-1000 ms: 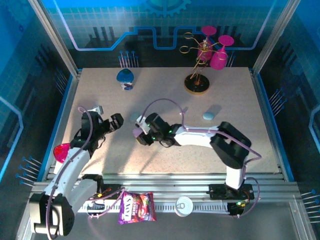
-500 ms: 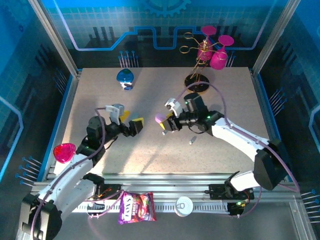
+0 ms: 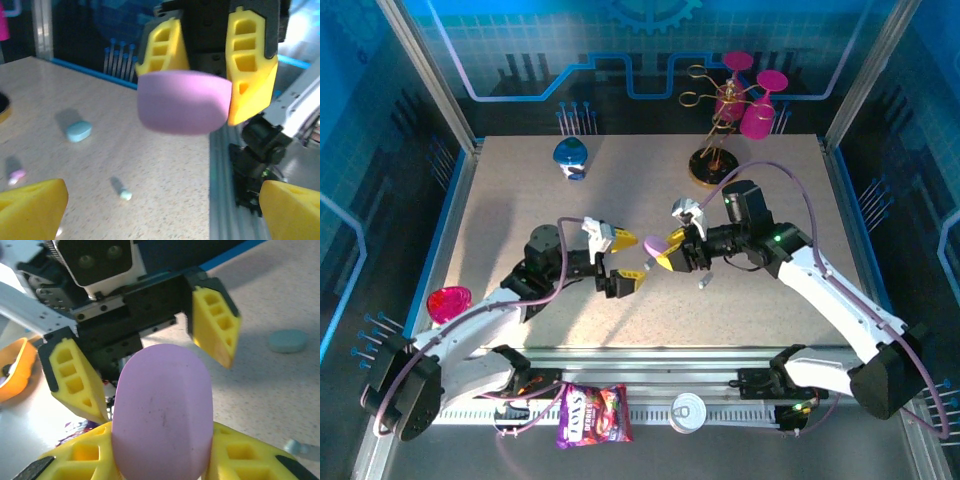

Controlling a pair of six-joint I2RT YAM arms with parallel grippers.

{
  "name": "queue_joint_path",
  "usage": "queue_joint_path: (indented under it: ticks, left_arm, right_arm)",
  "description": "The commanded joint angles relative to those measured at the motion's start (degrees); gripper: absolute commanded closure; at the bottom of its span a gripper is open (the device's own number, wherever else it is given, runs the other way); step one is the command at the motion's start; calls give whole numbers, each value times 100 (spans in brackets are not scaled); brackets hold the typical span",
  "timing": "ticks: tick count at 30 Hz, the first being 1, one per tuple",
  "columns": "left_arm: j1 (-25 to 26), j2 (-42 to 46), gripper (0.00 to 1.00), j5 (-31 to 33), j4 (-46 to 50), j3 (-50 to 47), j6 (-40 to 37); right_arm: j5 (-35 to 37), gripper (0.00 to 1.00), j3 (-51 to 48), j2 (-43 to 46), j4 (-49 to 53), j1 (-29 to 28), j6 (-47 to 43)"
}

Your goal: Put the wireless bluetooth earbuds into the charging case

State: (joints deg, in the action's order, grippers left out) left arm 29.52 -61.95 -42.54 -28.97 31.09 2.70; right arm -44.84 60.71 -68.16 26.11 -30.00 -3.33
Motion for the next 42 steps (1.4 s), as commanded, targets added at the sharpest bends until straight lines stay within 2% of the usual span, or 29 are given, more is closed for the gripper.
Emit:
queue_joint_path:
  ticks: [1, 6, 14, 24, 38, 42]
  left_arm:
    - [136, -97, 4, -868, -270, 363, -182]
    - [215, -37, 11, -1143, -195, 428, -131]
    - [296, -6, 28, -1196, -276, 450, 114]
    - [300, -91, 46, -1182, -387, 547, 337]
    - [309, -177, 50, -1221, -507, 577, 537]
    - [315, -232, 54, -1266, -605, 573, 616]
  right_arm:
    - [-406, 80, 345, 73, 577, -207, -319]
    - [-161, 80, 649, -64, 1096, -434, -685]
    - [-95, 80, 706, -153, 993, -514, -726]
    - [-50, 81, 715, -206, 985, -543, -783]
    - [338, 84, 566, -83, 913, -574, -987]
    - [424, 84, 540, -83, 927, -595, -1043]
